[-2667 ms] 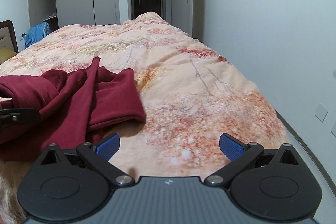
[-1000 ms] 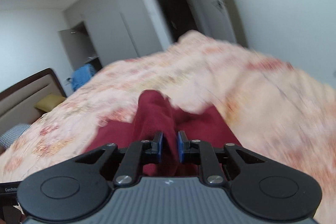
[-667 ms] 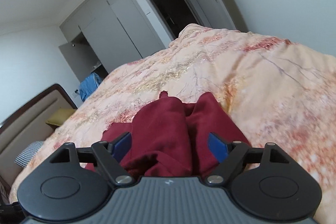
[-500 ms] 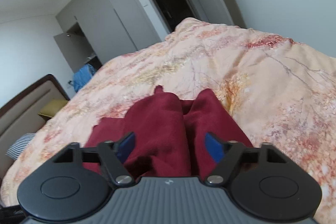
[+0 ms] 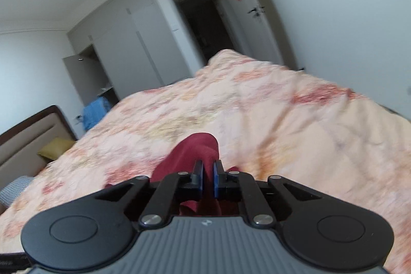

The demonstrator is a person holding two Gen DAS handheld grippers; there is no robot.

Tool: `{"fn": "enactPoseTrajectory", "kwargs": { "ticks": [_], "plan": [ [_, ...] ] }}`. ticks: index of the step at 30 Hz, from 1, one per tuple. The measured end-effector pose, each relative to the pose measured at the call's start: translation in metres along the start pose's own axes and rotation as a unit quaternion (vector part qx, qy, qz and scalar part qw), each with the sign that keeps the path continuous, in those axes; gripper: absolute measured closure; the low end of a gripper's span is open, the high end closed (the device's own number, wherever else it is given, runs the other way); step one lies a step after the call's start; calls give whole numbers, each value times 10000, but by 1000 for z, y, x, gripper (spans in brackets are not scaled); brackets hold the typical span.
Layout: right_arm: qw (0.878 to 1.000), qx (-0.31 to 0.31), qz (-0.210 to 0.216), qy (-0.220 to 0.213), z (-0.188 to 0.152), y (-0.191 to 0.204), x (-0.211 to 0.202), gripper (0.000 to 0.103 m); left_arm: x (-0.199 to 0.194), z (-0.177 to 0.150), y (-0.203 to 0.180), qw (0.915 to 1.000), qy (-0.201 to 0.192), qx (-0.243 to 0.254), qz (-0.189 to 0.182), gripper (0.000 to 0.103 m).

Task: Fold small clothes

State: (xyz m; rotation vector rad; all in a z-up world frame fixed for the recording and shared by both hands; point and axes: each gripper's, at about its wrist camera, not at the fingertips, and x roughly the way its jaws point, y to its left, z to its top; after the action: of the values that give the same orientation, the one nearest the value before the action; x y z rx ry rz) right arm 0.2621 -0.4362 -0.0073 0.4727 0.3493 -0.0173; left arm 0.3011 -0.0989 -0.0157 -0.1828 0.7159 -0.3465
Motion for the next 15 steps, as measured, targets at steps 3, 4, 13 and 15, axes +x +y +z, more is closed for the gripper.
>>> {"fn": "enactPoseTrajectory", "kwargs": {
  "ticks": [3,4,13,15],
  "plan": [
    [9993,193,-46,327,-9,-15,14,93,14,-14,0,9994,238,-203,124,1],
    [9990,89,-85,421,-14,-15,16,88,15,-18,2,9993,221,-291,107,1],
    [9989,-389,-243,54,-31,0,-35,17,1,-16,10,9983,170,-550,37,1],
    [9977,-661,-111,102,-40,11,-52,13,-2,-18,11,9980,172,-600,19,1]
  ]
}}
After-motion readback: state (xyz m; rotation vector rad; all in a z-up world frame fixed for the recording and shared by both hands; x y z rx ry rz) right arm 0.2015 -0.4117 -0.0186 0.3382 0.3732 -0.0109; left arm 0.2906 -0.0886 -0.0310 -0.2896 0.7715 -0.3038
